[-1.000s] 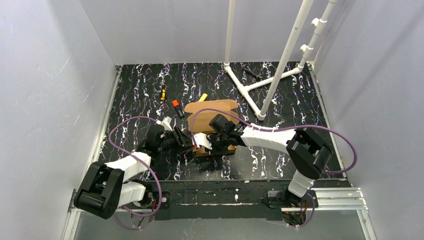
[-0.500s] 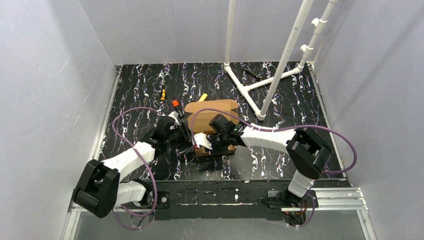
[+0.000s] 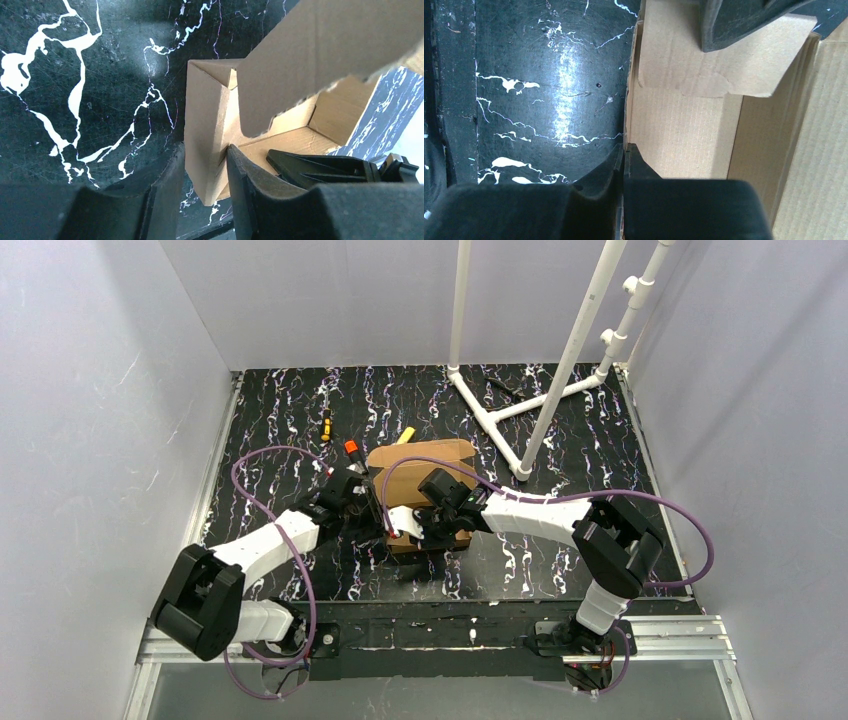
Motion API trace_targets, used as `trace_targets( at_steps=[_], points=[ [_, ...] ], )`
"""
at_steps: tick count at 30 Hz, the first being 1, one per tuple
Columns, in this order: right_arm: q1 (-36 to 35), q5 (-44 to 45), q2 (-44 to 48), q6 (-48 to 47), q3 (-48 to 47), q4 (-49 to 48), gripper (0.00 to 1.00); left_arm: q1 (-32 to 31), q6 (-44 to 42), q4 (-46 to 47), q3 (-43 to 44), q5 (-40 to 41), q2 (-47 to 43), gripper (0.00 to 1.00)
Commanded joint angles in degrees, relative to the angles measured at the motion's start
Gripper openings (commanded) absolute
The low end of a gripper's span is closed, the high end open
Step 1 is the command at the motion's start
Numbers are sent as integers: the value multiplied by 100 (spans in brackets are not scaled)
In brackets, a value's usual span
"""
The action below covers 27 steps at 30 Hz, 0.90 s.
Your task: Fold the paper box
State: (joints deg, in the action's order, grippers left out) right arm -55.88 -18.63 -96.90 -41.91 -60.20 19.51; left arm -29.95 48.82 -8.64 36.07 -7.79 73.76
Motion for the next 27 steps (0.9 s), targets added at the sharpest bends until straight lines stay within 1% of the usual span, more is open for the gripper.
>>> trace_targets(
  at_steps=[1,10,13,16,20,23,27],
  points=[
    [7,-138,-92,85,-89,27,5,-116,-62,-306,252,244,82,34],
    [7,-228,-74,144,-112,18,7,-278,55,-377,400,521,336,25],
    [8,-342,-83,207,-136,31,10,-366,-30,-518,532,694,413,17],
    [11,-450,-39,233,-187,101,22,-456,-135,-779,714,1080,517,10],
    [129,-792,145,143,-362,446,41,-574,-237,-1019,857,1452,531,0],
    [354,-1186,366,-98,-461,789,52,-633,-390,-1224,973,1779,517,0],
    [778,-2049,753,-722,-579,1545,61,-753,-637,-1667,1256,2323,503,0]
  ],
)
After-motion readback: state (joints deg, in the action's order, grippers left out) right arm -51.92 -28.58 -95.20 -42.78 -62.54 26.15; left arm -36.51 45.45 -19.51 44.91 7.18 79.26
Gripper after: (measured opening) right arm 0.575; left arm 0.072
